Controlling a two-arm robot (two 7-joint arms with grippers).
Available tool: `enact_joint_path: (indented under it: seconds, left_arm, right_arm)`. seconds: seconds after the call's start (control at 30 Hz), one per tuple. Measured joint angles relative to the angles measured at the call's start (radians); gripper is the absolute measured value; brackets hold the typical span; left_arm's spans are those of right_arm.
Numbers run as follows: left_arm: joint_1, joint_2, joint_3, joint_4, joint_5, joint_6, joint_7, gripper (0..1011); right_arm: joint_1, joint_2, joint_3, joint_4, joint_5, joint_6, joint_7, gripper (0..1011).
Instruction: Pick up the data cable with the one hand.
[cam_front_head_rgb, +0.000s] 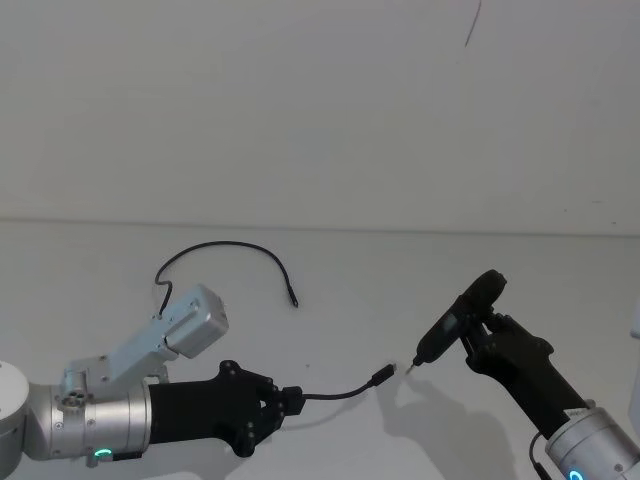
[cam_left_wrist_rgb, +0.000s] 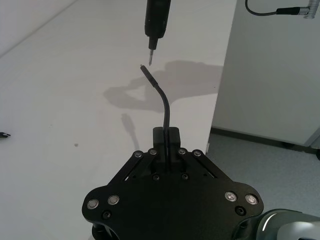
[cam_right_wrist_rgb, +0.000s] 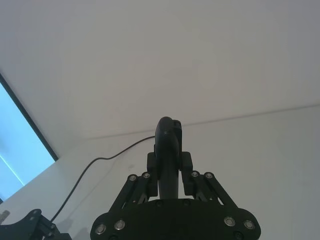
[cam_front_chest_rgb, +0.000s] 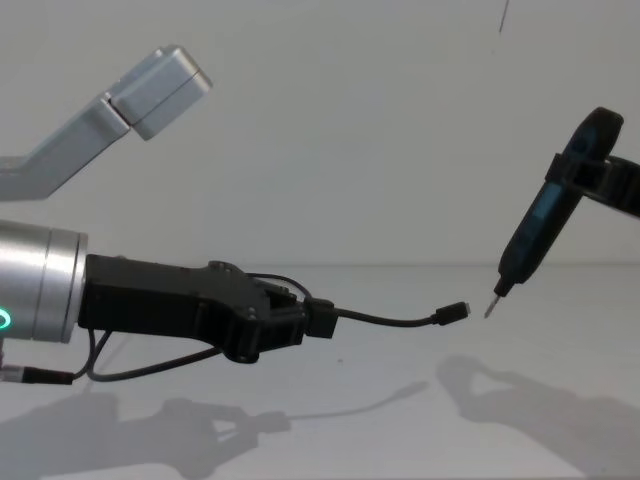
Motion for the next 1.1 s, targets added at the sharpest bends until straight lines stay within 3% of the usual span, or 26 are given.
enact_joint_path:
  seconds: [1.1]
  left_arm:
    - [0.000, 0.000, 0.000, 0.000, 0.000, 0.000, 0.000, 50]
  right_arm:
    - [0.032, 0.009, -0.037, 0.029, 0.023, -0.014, -0.001, 269]
